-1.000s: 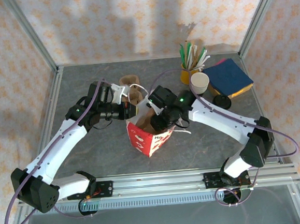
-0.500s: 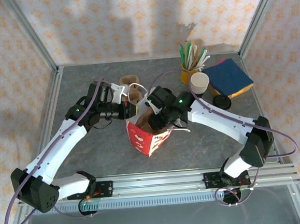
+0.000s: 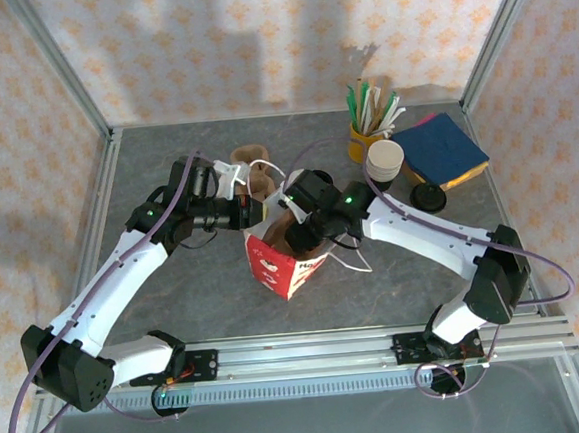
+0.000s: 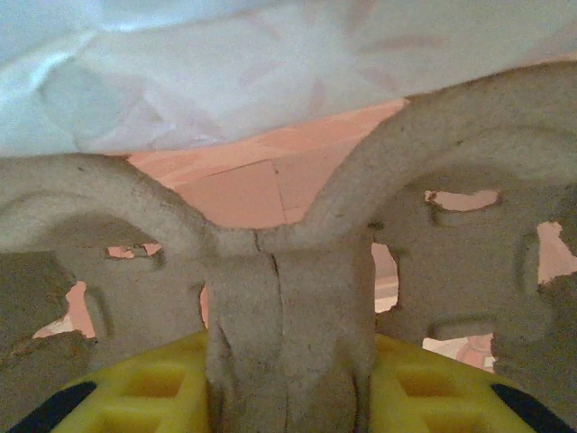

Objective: Pack the takeout coffee

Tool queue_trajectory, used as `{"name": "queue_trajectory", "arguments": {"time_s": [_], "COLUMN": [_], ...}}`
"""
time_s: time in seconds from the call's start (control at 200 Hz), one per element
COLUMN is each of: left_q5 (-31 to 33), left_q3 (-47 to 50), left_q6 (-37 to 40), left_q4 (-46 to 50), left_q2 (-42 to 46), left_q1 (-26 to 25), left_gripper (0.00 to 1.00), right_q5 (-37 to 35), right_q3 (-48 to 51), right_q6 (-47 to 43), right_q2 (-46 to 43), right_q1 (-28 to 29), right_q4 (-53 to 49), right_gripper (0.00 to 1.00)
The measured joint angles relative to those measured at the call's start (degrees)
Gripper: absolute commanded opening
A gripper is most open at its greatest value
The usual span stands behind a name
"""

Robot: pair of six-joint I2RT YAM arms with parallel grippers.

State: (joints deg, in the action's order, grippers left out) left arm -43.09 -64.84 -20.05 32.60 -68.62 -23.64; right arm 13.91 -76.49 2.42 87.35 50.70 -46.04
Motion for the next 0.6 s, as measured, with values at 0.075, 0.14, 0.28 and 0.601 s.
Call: {"name": "queue_trajectory", "arguments": {"time_s": [0.075,0.14,0.28,0.601], "left_q5": [0.0,0.0,0.1,0.5], "left_q3": [0.0,0.0,0.0,0.5], "left_q6": [-0.2,-0.6,-1.1,-2.6], "left_q4": [-0.1,-0.1,-0.3,-1.2], "left_q2": [0.0,0.0,-0.1,-0.2], "left_q1": [0.0,0.0,0.0,0.1], "left_gripper": [0.0,0.0,0.0,0.0], "right_q5": [0.0,0.0,0.0,0.5], "right_q3": [0.2,0.2,0.2,1.2], "right_q6": [-0.2,-0.4,-0.8,-1.2], "right_q2": [0.5,1.0,2.0,3.4], "right_q1": [0.0,0.0,0.0,0.0], "right_q4": [0.1,0.2,0.3,1.6], "right_gripper": [0.37,0.37,0.37,0.42]}}
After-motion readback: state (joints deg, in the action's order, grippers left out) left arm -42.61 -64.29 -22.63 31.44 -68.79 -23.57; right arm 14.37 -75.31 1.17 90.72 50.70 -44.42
